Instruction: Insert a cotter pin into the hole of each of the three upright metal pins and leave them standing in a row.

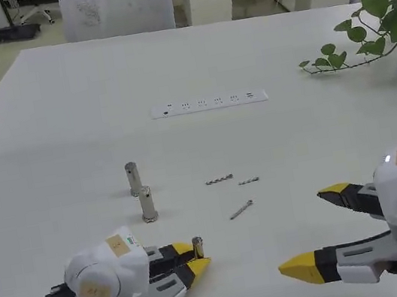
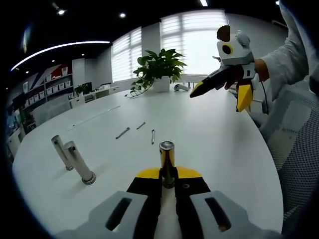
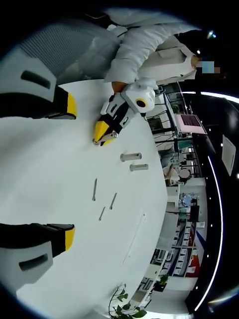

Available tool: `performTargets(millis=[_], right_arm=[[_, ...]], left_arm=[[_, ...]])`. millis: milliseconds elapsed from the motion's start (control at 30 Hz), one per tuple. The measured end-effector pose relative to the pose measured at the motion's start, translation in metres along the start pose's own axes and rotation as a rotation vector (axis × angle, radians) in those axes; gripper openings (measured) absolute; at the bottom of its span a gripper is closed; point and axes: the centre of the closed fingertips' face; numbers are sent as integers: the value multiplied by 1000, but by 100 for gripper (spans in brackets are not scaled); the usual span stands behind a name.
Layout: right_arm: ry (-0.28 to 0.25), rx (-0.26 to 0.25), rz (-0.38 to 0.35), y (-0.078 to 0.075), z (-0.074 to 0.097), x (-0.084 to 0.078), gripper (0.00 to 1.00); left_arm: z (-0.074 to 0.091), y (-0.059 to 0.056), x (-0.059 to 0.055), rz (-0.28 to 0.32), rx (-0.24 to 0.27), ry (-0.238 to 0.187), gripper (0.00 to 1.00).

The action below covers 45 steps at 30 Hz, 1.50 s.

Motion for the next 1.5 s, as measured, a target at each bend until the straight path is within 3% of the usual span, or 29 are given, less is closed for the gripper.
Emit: performTargets(millis=[233,633,1100,1500], right_arm=[[-2,0,1,1,0,0,89],[-4,-3,3,-1,2,0,89],[-9,4,0,-1,2,0,88],[9,3,-1,-5,6,-5,86]], left_arm=[[0,0,0,-2,2,1,8],[5,4,0,26,1,-3,19],[29,11,6,68,-31,-23,45],[62,12,15,114,-62,-46,67]])
Point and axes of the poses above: the centre of the closed fingertips' face, and the gripper's own axes: z roughly backward along the fingers, y roughly to its left, x roughly out of its top, and after that the axes turned 13 degrees about -z, right-handed
